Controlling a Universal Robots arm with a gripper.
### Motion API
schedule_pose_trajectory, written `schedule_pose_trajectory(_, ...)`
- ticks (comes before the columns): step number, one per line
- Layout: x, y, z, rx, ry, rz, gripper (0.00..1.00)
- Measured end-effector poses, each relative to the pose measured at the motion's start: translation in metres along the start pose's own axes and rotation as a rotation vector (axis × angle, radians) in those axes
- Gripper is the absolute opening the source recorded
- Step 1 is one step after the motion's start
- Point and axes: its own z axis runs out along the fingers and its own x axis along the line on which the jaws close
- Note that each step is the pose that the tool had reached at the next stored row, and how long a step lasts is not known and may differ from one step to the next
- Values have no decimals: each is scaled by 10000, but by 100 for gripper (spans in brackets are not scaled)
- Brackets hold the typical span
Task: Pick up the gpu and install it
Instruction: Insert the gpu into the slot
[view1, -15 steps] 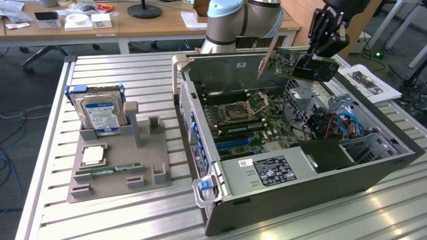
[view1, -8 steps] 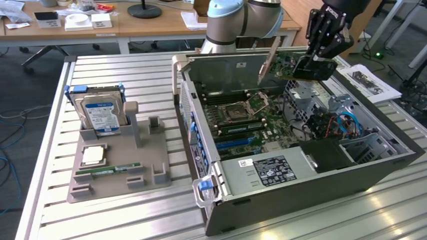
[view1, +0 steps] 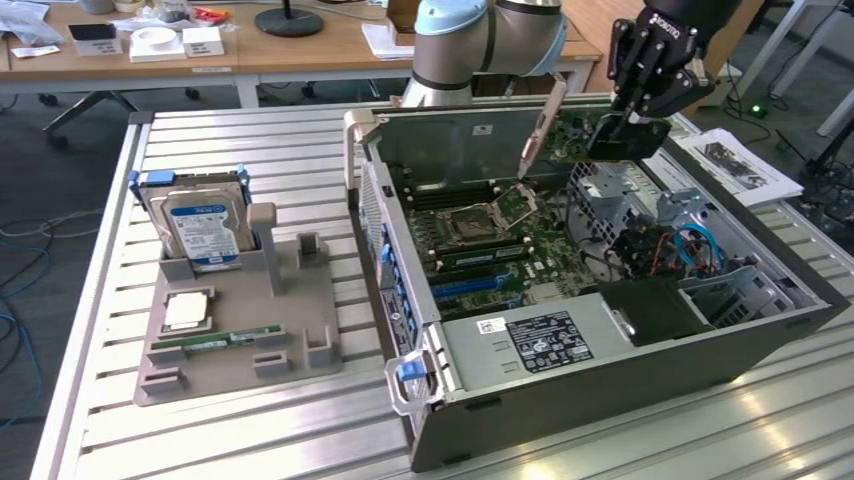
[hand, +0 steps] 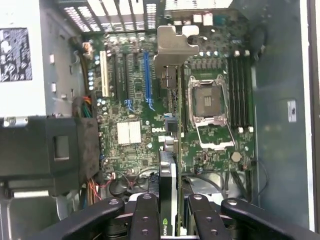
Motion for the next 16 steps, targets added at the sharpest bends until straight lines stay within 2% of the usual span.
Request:
schedule_pose_trajectory(6, -1, 0, 2, -2, 9, -226, 27)
schedule_pose_trajectory(8, 0, 8, 8, 61, -10, -244, 27)
schedule_pose_trajectory(10, 2, 25, 18, 193, -32, -264, 27)
schedule_pose_trajectory(11, 3, 35, 22, 280, -39, -272, 27)
schedule_pose_trajectory(15, 7, 92, 39, 714, -67, -292, 27)
schedule_pose_trajectory(16, 9, 106, 40, 771, -70, -293, 27)
